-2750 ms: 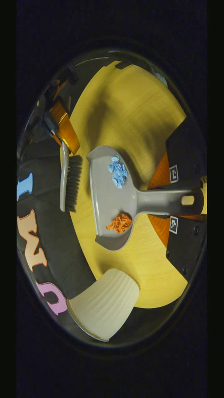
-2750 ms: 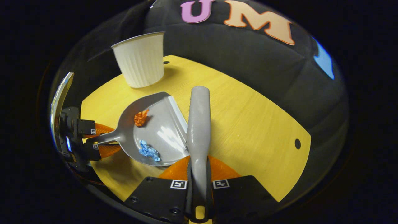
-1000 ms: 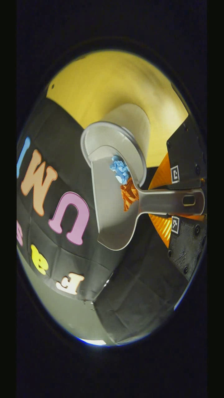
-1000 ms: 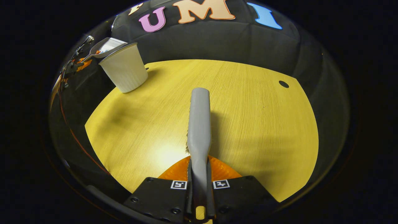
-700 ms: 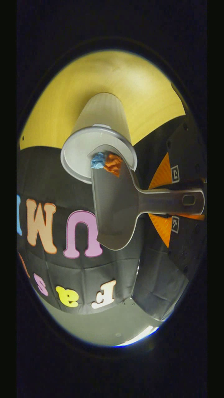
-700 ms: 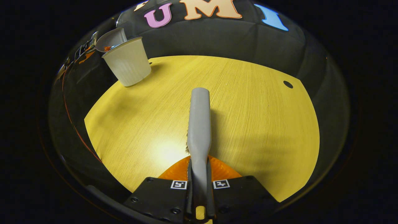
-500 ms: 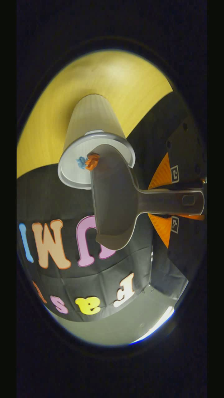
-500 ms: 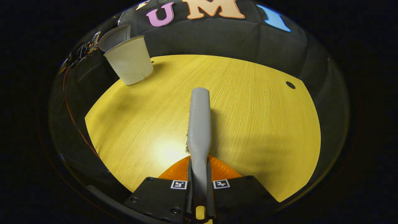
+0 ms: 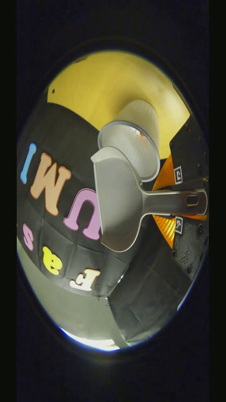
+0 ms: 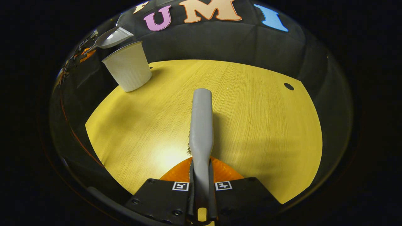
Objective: Pick up the small broom and dustpan from the desktop, sweep the trash into the dustpan with the broom, and then empty the trash into the garbage bin.
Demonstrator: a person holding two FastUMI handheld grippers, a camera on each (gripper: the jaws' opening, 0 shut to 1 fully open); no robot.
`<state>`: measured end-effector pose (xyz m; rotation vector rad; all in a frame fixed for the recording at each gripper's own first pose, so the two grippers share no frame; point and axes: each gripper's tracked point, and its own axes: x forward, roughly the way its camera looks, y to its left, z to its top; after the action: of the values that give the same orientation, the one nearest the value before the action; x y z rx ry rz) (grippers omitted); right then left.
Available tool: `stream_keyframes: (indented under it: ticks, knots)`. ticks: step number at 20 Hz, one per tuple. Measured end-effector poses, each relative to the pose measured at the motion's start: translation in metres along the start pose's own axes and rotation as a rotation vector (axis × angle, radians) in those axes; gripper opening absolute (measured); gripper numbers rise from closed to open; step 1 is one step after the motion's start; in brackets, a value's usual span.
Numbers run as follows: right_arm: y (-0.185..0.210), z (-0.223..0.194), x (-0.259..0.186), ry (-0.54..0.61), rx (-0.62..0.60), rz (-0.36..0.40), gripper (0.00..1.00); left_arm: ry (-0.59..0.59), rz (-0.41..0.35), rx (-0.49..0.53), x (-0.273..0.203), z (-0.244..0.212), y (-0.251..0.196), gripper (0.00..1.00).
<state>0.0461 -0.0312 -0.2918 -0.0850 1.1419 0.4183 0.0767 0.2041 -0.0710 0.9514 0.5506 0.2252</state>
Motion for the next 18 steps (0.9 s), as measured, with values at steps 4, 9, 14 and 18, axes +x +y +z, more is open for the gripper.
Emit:
stream_keyframes:
  ticks: [4, 9, 14, 18]
  knots:
    - [0.002, 0.003, -0.001, -0.027, 0.031, -0.021, 0.15, -0.013, -0.114, -0.256, -0.011, 0.027, -0.044, 0.23]
    - [0.004, 0.007, -0.008, -0.071, 0.078, -0.045, 0.14, -0.056, -0.3, -0.45, -0.066, 0.064, -0.137, 0.23]
    - [0.003, 0.0, 0.003, -0.065, 0.089, -0.06, 0.14, -0.03, -0.461, -0.488, -0.111, 0.073, -0.222, 0.23]
    - [0.002, 0.001, 0.005, -0.034, 0.066, -0.095, 0.15, 0.039, -0.554, -0.477, -0.129, 0.053, -0.28, 0.24]
